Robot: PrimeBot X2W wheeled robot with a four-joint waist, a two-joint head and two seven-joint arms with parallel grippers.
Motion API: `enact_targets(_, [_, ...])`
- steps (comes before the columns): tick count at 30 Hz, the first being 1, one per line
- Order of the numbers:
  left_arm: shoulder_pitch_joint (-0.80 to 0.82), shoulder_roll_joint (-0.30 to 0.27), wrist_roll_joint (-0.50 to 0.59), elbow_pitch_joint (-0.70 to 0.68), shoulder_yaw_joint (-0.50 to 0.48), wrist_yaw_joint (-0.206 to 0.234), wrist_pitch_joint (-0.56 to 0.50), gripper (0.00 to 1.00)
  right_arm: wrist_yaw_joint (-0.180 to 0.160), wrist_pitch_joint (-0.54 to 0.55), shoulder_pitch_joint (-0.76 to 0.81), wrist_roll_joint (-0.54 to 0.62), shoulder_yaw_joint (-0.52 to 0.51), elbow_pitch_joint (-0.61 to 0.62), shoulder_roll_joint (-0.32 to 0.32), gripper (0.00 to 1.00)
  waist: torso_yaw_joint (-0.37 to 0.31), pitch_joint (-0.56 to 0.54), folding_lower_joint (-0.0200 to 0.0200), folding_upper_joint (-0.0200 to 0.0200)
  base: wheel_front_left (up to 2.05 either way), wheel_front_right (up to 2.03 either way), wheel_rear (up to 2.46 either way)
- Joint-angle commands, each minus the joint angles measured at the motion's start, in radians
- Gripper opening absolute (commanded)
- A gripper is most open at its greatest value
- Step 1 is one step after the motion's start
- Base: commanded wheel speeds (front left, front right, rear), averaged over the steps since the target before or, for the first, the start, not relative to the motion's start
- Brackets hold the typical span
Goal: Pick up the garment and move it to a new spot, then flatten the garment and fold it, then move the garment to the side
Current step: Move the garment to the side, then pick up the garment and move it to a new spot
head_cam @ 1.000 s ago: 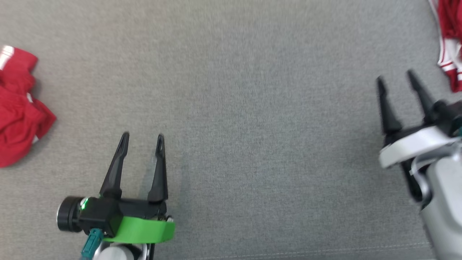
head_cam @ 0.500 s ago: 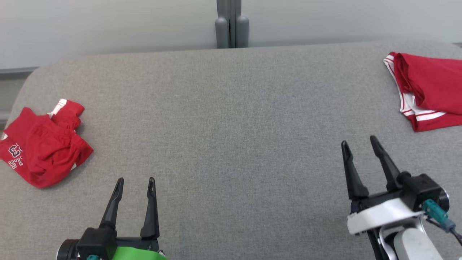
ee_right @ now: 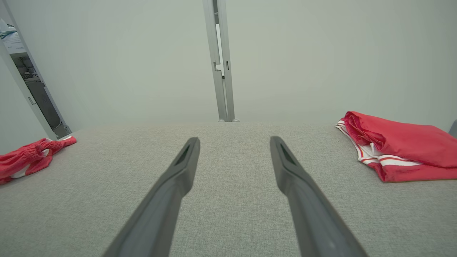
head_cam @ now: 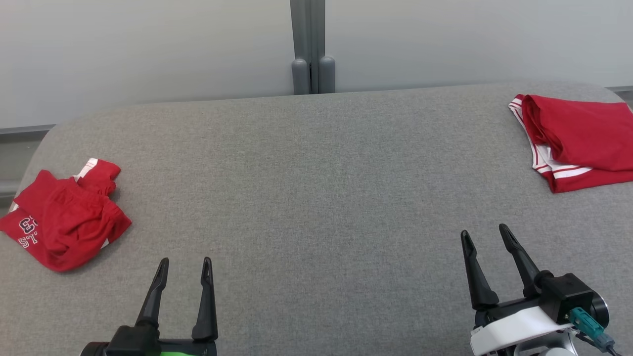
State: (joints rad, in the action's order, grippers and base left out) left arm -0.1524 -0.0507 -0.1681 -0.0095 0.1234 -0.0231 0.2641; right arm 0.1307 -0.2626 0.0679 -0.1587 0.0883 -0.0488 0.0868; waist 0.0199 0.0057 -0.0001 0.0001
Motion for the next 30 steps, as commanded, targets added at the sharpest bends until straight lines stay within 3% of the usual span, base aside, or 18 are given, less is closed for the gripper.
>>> enact_targets(1, [-0.007,0.000,0.003,0.003,0.000,0.003,0.000,1.00,0.000,-0.003,0.005,0.005,0.002,-0.002,-0.001,1.00,0.000,0.001,0.0001,-0.0001,0.00,0.00,0.00])
enact_targets(30, [0.041,0.000,0.013,0.040,0.025,0.008,0.000,1.00,0.000,-0.003,-0.014,0.007,-0.009,0.012,-0.003,1.00,0.029,0.057,0.0001,-0.0001,0.00,0.00,0.00])
